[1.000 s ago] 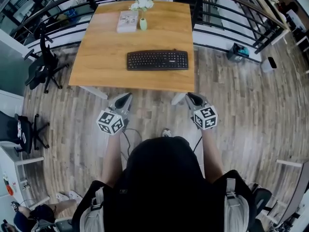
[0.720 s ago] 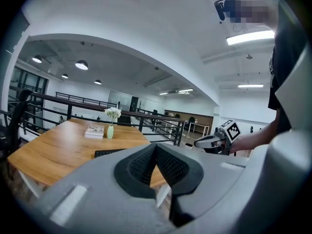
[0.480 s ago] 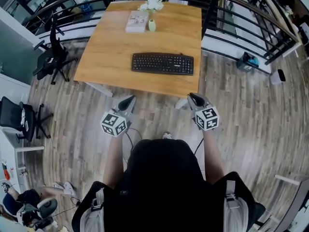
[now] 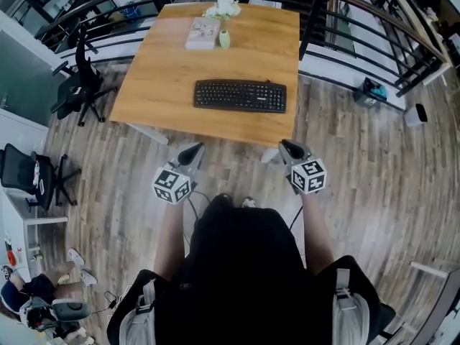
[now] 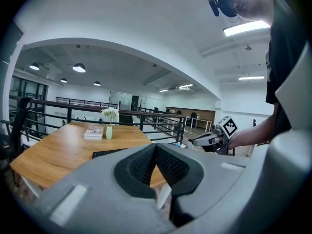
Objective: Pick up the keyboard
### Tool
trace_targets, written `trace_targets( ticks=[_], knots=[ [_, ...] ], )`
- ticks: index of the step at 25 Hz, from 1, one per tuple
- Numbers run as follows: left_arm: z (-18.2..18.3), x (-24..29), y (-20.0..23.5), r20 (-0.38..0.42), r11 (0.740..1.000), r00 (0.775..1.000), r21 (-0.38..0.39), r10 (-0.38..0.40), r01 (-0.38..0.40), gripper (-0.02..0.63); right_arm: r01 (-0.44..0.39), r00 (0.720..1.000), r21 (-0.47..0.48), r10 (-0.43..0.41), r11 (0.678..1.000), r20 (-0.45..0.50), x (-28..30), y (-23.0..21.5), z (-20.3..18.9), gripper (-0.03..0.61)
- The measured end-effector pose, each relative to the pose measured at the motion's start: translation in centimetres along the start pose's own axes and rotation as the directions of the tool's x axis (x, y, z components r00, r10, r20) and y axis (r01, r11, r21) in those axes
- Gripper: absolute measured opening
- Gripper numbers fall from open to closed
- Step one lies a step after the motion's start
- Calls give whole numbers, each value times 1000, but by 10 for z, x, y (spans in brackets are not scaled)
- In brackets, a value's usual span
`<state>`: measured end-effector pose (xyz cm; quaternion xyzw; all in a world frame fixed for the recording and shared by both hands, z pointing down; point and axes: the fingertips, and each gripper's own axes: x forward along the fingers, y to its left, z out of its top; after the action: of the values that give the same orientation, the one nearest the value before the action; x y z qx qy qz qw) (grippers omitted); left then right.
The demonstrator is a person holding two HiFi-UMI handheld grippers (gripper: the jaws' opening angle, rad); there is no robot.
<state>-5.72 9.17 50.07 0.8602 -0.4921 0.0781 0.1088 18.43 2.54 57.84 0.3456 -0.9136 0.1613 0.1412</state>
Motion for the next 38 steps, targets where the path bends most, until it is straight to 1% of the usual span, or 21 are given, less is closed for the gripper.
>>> trace_targets(
  ticks=[5,8,15,21,25,30,38],
  knots=[
    [-4,4,4,-12,1000,1000,-9,13,-13,11,6,1000,-1,-6,1000,-21,0,-4,-4,46],
    [-6,9,10,-6,1000,1000,-21,15,-15,11,10,1000,-12,-11,1000,-29,1,-8,-4,46],
    [0,35,18,3,999,1000,-35,-6,6,11,46,999,-7,-46,999,-26,4,-33,6,46],
    [0,57,31,6,999,1000,-47,-18,19,11,58,998,-8,-58,998,-35,16,-45,7,46],
    [-3,71,35,-4,997,1000,-69,-28,27,11,65,996,-4,-65,998,-59,21,-57,4,46],
    [-3,88,41,-18,996,999,-70,-52,50,11,89,994,6,-88,996,-58,27,-72,10,46],
    [8,106,69,-20,996,998,-68,-52,50,11,88,994,-1,-88,996,-66,52,-81,24,46]
  ],
)
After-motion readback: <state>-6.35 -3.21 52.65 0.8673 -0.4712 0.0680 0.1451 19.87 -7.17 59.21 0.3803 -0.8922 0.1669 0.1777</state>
